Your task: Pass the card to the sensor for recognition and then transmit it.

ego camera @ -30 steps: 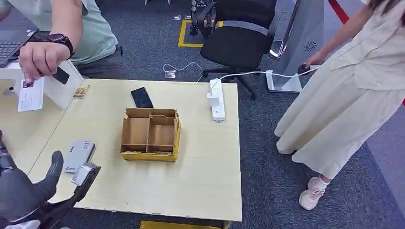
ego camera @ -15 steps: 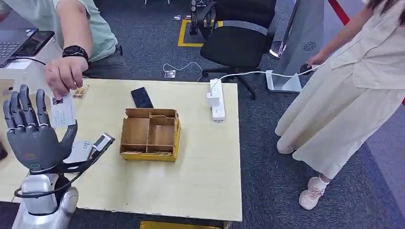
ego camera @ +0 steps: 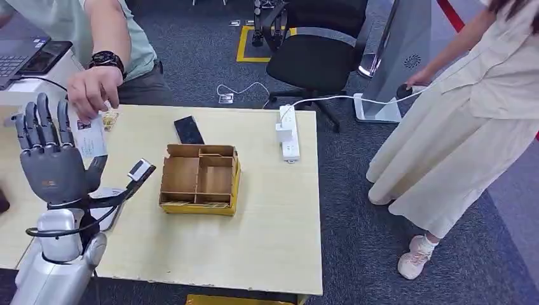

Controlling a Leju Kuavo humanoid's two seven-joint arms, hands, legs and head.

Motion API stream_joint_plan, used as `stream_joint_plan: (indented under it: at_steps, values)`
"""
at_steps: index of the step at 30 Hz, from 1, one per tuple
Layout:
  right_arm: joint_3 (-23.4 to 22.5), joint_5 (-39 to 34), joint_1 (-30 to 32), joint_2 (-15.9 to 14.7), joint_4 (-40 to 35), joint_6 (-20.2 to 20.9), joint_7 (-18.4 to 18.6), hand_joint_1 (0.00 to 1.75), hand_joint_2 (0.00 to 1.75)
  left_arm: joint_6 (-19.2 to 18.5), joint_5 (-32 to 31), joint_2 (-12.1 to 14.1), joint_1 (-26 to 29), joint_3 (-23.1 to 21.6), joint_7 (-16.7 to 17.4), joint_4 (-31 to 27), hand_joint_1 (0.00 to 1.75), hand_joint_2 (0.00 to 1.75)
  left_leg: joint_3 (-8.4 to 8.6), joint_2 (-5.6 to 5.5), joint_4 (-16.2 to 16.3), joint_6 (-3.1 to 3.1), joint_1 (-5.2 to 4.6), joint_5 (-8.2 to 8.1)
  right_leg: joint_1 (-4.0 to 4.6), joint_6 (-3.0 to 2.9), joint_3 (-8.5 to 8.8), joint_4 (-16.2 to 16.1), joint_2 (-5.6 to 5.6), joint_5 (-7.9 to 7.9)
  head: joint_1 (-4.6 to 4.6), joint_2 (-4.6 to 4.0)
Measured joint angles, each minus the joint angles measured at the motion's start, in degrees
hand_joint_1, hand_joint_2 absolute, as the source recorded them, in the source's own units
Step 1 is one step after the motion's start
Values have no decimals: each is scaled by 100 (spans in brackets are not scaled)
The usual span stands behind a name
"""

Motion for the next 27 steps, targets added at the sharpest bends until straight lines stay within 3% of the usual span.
stream_joint_plan:
  at_steps: [7, 9, 10, 11, 16, 27]
  values:
    - [7, -63, 2, 0, 0, 0, -7, 0, 0, -2, 0, -7, 7, -103, -29, 0, 0, 175, 0, 1, 0, 0, 0, 0, 0, 0, 0, 0, -1, 0, 2, 2]
    - [7, -94, 1, -2, 0, 0, -7, 0, 0, 17, 0, -28, 52, -103, -131, -6, 28, 175, 0, 1, 0, 0, 0, 0, 0, 0, 0, 0, -1, 0, 0, 2]
    - [7, -103, 2, 0, 0, 0, -7, 0, 0, 26, 0, -46, 80, -103, -142, -9, 113, 175, 0, 1, 0, 0, 0, 0, 0, 0, 0, 0, 0, 0, 2, 2]
    - [7, -103, 4, -2, 0, 0, -7, 0, 0, 35, 0, -65, 106, -103, -174, -20, 175, 175, 0, 1, 0, 0, 0, 0, 0, 0, 0, 0, -1, 0, 2, 2]
    - [20, -114, 15, -4, 0, -11, -2, 0, 0, 131, 0, -173, 228, -63, -444, -129, 175, 175, -1, 0, 0, 0, 0, 0, 0, 0, 0, 0, -2, 0, 0, 2]
    - [87, -157, 33, -26, 0, -37, 0, 0, 0, 168, 9, -332, 285, 61, -625, -199, 175, 175, 0, 0, 0, 0, 0, 0, 0, 0, 1, 0, -2, 0, 2, 2]
